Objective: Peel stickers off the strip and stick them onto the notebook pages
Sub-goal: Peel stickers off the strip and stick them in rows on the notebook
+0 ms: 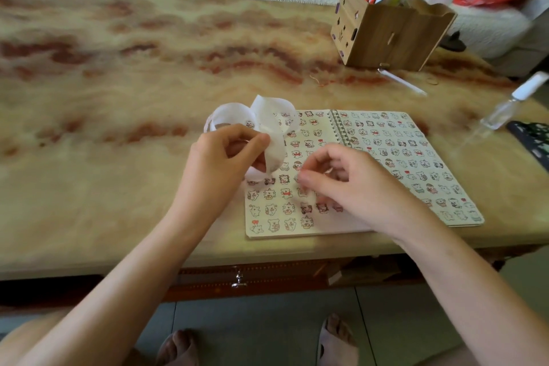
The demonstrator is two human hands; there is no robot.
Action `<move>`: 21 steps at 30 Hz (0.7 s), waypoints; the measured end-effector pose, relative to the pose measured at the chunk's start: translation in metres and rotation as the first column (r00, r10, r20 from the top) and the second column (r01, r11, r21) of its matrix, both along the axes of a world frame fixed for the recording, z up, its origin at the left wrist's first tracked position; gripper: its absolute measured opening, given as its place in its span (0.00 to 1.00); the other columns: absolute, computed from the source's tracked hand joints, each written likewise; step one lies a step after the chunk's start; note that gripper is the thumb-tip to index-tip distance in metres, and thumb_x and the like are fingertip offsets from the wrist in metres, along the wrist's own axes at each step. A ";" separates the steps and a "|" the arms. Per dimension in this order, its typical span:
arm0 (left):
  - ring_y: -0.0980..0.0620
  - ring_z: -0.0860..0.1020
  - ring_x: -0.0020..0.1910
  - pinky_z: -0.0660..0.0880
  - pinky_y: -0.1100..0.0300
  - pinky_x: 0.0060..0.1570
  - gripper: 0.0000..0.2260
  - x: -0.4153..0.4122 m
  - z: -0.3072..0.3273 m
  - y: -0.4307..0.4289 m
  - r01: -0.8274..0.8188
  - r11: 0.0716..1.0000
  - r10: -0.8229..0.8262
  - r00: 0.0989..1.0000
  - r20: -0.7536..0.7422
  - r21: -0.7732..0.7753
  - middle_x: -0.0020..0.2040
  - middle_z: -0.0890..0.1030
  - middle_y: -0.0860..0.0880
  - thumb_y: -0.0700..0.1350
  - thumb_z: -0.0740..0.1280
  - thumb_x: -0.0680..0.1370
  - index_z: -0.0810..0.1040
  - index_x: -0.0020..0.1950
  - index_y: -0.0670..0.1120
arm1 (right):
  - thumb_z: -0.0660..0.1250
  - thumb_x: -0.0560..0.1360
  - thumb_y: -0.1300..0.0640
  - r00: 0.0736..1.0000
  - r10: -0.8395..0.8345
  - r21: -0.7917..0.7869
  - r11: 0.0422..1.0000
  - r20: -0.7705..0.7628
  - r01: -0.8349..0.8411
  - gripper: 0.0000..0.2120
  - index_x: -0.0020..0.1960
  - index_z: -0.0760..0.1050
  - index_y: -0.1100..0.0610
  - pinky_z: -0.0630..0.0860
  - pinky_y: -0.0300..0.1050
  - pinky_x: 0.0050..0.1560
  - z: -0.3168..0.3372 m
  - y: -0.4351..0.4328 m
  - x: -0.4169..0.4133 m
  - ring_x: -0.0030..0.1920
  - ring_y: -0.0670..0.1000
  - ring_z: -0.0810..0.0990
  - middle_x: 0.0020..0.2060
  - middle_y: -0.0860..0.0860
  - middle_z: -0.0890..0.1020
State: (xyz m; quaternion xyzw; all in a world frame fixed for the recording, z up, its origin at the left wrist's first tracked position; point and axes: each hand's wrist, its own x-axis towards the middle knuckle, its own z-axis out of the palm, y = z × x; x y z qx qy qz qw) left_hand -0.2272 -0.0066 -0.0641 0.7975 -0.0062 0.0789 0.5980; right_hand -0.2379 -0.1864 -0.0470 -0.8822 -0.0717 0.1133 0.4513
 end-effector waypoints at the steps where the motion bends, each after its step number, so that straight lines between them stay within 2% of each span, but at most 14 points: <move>1: 0.63 0.79 0.30 0.68 0.75 0.29 0.06 0.000 0.001 0.000 -0.002 1.000 0.002 1.000 0.017 -0.012 0.30 0.83 0.54 0.43 0.67 0.77 0.81 0.42 0.44 | 0.70 0.73 0.51 0.998 -0.034 0.054 0.998 0.054 0.031 0.07 0.50 0.76 0.48 0.79 0.45 0.50 -0.002 0.004 0.000 0.43 0.45 0.82 0.45 0.44 0.83; 4: 0.62 0.80 0.31 0.69 0.72 0.28 0.06 0.000 0.004 0.000 0.003 0.998 0.001 0.999 0.052 -0.070 0.31 0.83 0.54 0.43 0.67 0.77 0.81 0.42 0.46 | 0.72 0.73 0.55 0.984 -0.097 0.240 0.969 0.149 0.059 0.12 0.55 0.76 0.50 0.79 0.41 0.50 -0.009 0.017 0.001 0.47 0.42 0.81 0.50 0.43 0.83; 8: 0.61 0.80 0.31 0.70 0.69 0.29 0.07 -0.001 0.005 0.000 0.022 0.993 -0.014 0.997 0.073 -0.112 0.31 0.83 0.54 0.43 0.66 0.78 0.81 0.42 0.45 | 0.73 0.72 0.58 0.968 -0.154 0.348 0.934 0.199 0.077 0.11 0.53 0.77 0.53 0.80 0.48 0.48 -0.013 0.027 0.001 0.42 0.42 0.82 0.44 0.48 0.85; 11: 0.59 0.80 0.33 0.70 0.69 0.29 0.09 0.000 0.005 -0.001 0.033 0.992 -0.025 0.998 0.060 -0.124 0.32 0.83 0.53 0.44 0.64 0.79 0.80 0.41 0.45 | 0.74 0.71 0.60 0.944 -0.200 0.381 0.920 0.261 0.089 0.10 0.49 0.76 0.54 0.80 0.45 0.43 -0.013 0.027 0.002 0.40 0.44 0.81 0.41 0.49 0.84; 14: 0.57 0.81 0.35 0.71 0.67 0.30 0.12 0.000 0.007 -0.001 0.069 0.984 -0.067 0.998 0.016 -0.162 0.35 0.84 0.50 0.47 0.62 0.80 0.81 0.41 0.45 | 0.74 0.71 0.61 0.926 -0.226 0.400 0.912 0.302 0.093 0.09 0.48 0.76 0.55 0.78 0.41 0.42 -0.012 0.025 0.004 0.42 0.46 0.82 0.40 0.50 0.83; 18: 0.63 0.78 0.30 0.71 0.71 0.32 0.07 -0.003 0.008 -0.002 0.119 0.990 -0.120 0.993 -0.005 -0.075 0.31 0.82 0.56 0.45 0.67 0.77 0.81 0.41 0.44 | 0.74 0.71 0.62 0.913 -0.222 0.377 0.923 0.341 0.083 0.07 0.47 0.77 0.56 0.79 0.46 0.44 -0.013 0.024 0.005 0.42 0.48 0.82 0.40 0.50 0.84; 21: 0.64 0.77 0.28 0.70 0.73 0.32 0.06 -0.004 0.008 -0.002 0.121 0.991 -0.121 0.993 0.001 -0.051 0.30 0.81 0.56 0.44 0.68 0.76 0.81 0.40 0.45 | 0.73 0.71 0.63 0.904 -0.207 0.347 0.935 0.374 0.070 0.05 0.46 0.79 0.57 0.79 0.46 0.44 -0.014 0.024 0.006 0.41 0.47 0.83 0.39 0.49 0.84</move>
